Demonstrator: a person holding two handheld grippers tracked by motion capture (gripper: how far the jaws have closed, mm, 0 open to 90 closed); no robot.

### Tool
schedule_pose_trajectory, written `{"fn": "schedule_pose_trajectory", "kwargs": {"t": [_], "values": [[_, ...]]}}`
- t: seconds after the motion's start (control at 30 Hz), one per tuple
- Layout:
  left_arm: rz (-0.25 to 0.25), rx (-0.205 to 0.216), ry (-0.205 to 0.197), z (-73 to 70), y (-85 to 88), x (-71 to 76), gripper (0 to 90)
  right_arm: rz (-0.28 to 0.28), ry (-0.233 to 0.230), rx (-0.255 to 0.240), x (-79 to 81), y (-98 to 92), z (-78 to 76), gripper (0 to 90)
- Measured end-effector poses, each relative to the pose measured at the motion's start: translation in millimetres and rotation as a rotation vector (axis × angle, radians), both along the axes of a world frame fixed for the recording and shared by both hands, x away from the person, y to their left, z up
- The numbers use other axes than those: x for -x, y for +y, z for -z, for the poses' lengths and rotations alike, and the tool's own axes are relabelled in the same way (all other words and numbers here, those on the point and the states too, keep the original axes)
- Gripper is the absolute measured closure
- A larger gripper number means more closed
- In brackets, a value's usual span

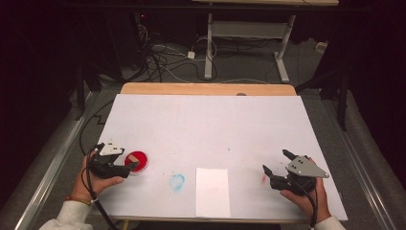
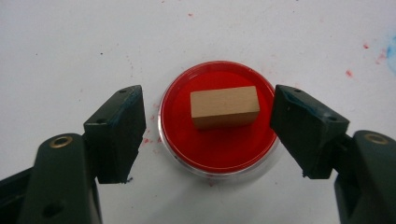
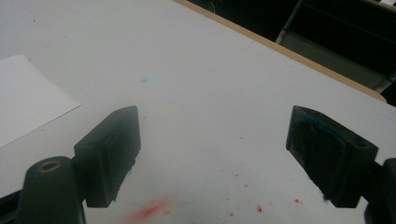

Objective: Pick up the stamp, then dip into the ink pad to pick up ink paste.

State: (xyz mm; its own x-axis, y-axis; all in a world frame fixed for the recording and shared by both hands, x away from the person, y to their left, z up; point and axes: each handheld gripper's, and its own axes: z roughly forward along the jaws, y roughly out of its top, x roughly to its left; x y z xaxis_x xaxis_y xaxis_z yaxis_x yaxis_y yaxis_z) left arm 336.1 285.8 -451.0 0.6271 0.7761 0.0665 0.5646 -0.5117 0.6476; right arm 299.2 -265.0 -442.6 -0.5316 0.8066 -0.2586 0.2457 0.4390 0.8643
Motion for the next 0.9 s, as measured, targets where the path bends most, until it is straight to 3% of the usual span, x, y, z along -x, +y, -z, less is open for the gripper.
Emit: {"fn": "schedule_pose_trajectory", "kwargs": {"t": [0.43,0.63,0.9], "values": [[-0.01,-0.002,0.001,0.1,2.8,-5.0,26.4,-0.005,0.001,0.017,1.2,2.3,0.7,18.3],[0.007,0.025,0.019,4.0,2.8,-11.7,27.6,-0.016,0.023,0.029,0.7,2.0,3.6,18.5],[0.015,0.037,0.011,-1.4,-5.4,-0.5,27.6,-0.019,0.021,0.035,1.7,1.8,3.3,18.5]]}}
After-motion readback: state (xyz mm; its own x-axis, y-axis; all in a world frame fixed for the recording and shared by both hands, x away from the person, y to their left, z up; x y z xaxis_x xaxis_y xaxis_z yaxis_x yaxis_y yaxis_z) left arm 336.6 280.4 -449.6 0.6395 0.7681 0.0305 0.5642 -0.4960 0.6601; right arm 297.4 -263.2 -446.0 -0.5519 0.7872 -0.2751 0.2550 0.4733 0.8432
